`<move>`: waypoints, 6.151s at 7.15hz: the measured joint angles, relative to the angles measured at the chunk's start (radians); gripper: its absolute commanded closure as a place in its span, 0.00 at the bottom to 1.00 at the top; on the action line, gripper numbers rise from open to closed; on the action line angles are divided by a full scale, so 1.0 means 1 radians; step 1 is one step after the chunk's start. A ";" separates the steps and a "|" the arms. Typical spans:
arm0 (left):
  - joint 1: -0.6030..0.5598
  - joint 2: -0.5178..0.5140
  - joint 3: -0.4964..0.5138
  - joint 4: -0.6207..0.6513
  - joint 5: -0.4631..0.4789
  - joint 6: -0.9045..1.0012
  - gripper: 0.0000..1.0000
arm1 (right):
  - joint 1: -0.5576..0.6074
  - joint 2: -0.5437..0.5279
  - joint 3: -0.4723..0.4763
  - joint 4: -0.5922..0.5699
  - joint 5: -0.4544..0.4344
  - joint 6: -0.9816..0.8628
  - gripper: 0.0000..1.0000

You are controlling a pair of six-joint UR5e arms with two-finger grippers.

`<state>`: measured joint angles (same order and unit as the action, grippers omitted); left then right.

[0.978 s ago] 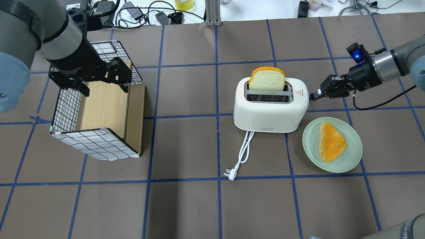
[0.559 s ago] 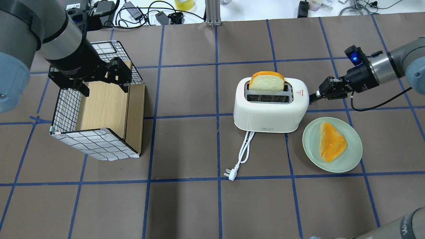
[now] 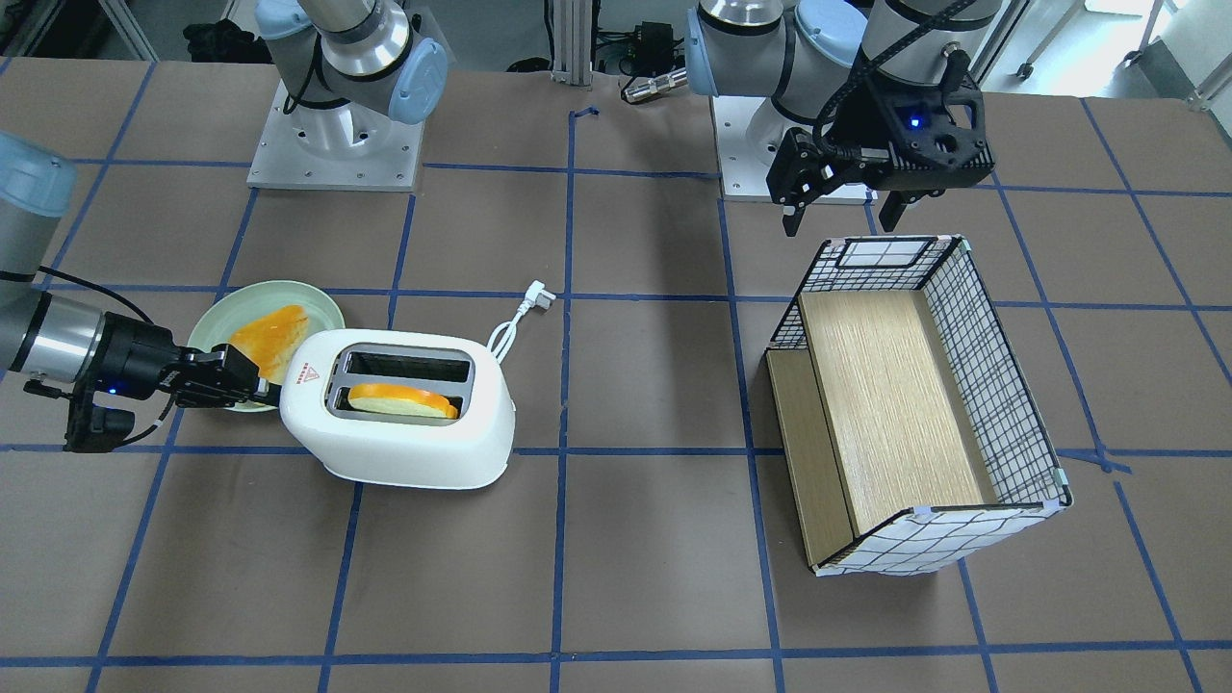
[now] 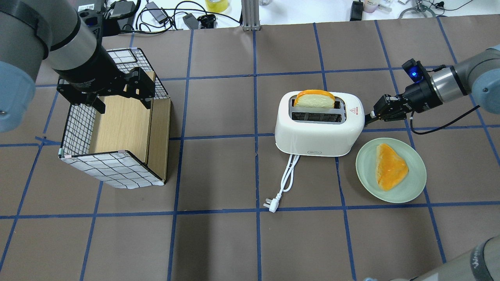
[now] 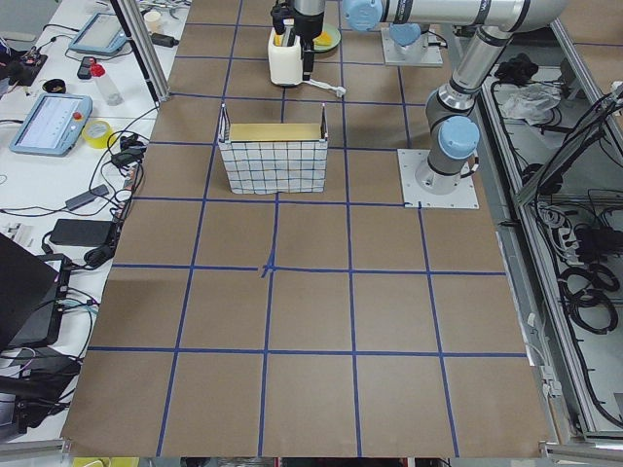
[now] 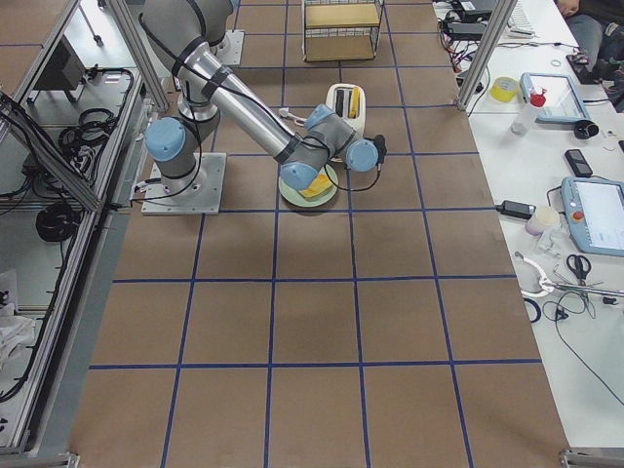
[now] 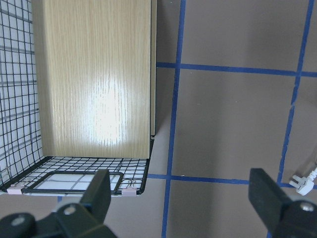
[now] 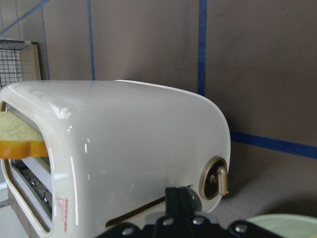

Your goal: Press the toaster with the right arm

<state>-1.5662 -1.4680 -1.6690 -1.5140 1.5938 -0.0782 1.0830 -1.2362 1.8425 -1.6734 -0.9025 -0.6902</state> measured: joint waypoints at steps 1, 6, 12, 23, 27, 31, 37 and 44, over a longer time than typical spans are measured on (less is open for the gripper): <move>0.000 0.000 0.000 0.000 0.000 0.000 0.00 | 0.000 0.008 0.001 0.000 -0.007 0.001 1.00; 0.000 0.000 0.000 0.000 0.000 0.000 0.00 | 0.000 0.008 -0.013 -0.001 -0.058 0.092 1.00; 0.000 0.000 0.000 0.000 0.000 0.000 0.00 | 0.007 -0.195 -0.166 0.090 -0.179 0.346 0.88; 0.000 0.000 0.000 0.000 0.000 0.000 0.00 | 0.315 -0.248 -0.489 0.230 -0.635 0.701 0.00; 0.000 0.000 0.000 0.000 0.000 0.000 0.00 | 0.422 -0.236 -0.489 0.188 -0.641 0.821 0.00; 0.000 0.000 0.000 0.000 0.000 0.000 0.00 | 0.471 -0.226 -0.490 0.186 -0.630 0.827 0.00; 0.000 0.000 0.000 0.000 0.000 0.000 0.00 | 0.471 -0.226 -0.480 0.187 -0.629 0.754 0.00; 0.000 0.000 0.000 0.000 0.000 0.000 0.00 | 0.466 -0.267 -0.417 0.164 -0.647 0.688 0.00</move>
<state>-1.5662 -1.4684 -1.6690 -1.5140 1.5938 -0.0782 1.5486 -1.5035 1.4253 -1.5094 -1.5492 -0.0023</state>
